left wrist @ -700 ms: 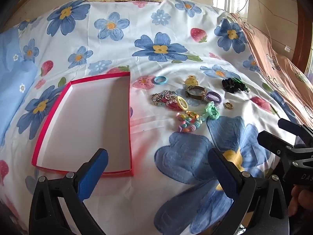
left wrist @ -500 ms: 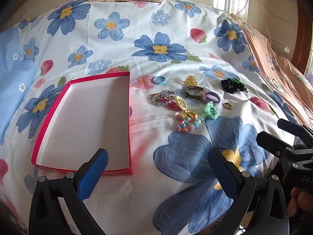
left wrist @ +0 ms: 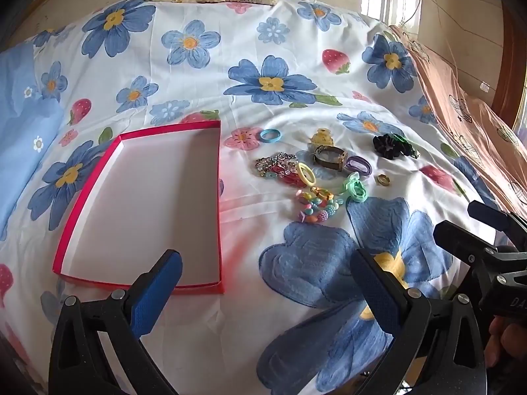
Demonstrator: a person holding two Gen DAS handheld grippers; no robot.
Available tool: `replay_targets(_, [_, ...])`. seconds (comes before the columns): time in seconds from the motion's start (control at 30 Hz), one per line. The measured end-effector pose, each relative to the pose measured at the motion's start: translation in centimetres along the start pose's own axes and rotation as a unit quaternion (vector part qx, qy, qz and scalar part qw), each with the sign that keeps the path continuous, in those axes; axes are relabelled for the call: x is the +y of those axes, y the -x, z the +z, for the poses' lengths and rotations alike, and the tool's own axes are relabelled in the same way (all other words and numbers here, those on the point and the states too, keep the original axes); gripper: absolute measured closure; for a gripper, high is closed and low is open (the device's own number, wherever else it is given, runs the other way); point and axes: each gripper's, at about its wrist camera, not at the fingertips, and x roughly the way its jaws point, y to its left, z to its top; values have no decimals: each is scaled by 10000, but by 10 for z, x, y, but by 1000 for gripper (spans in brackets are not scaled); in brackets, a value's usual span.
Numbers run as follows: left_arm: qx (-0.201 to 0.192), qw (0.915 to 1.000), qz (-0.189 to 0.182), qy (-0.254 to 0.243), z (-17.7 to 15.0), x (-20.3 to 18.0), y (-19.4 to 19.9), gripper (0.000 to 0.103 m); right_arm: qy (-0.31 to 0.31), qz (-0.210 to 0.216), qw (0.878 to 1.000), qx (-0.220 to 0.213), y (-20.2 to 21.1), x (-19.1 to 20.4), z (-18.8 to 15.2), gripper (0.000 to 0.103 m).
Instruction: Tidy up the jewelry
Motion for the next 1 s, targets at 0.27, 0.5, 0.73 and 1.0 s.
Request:
replay_targets(0.27, [-96, 9999, 68, 19, 1, 1, 3, 1, -100, 77, 9999, -46, -3, -9, 2, 3])
replay_targets(0.5, [-209, 9997, 130, -7, 1, 1, 7, 1, -89, 112, 9997, -196, 1, -9, 3, 3])
replay_targets(0.73, [-264, 9995, 165, -9, 1, 2, 8, 1, -94, 163, 9995, -258, 0, -7, 4, 3])
replay_targets(1.0, [-278, 9994, 185, -21, 1, 2, 8, 1, -69, 198, 9995, -235, -3, -6, 2, 3])
